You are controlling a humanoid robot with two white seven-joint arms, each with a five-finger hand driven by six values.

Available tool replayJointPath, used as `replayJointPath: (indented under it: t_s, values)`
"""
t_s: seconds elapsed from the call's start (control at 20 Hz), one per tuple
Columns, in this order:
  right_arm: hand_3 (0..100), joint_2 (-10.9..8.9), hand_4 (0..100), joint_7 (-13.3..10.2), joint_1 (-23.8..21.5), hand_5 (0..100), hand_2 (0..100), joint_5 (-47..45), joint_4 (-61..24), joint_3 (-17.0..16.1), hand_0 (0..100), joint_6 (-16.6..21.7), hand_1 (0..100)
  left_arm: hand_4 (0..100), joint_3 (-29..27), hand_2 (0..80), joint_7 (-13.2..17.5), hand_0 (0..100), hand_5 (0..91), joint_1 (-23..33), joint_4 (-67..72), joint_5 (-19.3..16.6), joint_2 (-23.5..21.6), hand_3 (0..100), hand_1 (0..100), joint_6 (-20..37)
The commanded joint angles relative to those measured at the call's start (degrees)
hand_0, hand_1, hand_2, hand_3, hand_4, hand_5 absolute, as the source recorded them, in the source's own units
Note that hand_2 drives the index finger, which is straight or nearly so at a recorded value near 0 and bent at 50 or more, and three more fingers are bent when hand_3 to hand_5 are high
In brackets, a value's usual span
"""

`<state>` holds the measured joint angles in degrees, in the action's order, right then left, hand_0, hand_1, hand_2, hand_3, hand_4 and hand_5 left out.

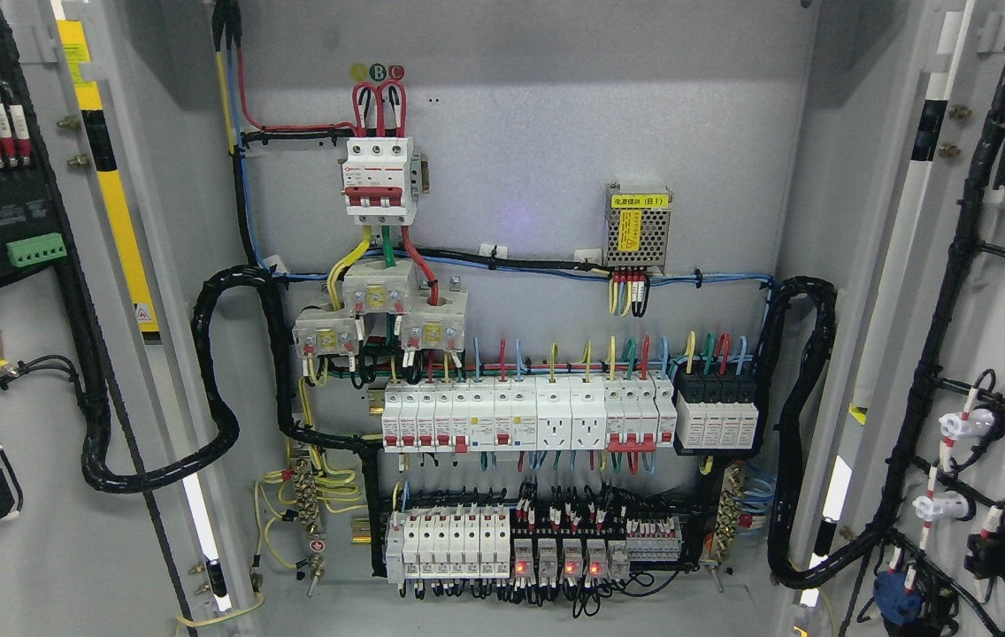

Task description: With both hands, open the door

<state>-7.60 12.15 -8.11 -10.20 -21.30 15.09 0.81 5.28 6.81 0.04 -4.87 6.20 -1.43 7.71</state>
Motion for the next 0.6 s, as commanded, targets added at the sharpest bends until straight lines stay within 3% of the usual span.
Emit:
replayJointPath:
  t_s: [0.0, 0.55]
  values:
    - [0, 2.15, 0, -2.31, 2.66, 0, 4, 2.64, 7.67, 0.29, 0, -2.83, 50, 0, 0.44, 0.0, 0.23, 12, 0.0, -0.39, 6.10, -0.04, -0.59, 0, 56, -0.23]
    - [0, 3.73, 0, -2.57, 3.54, 0, 4, 2.73, 9.52, 0.11, 0, -3.36, 50, 0, 0.35, 0.0, 0.31, 12, 0.0, -0.91, 6.10, 0.40, -0.59, 0, 56, -0.32]
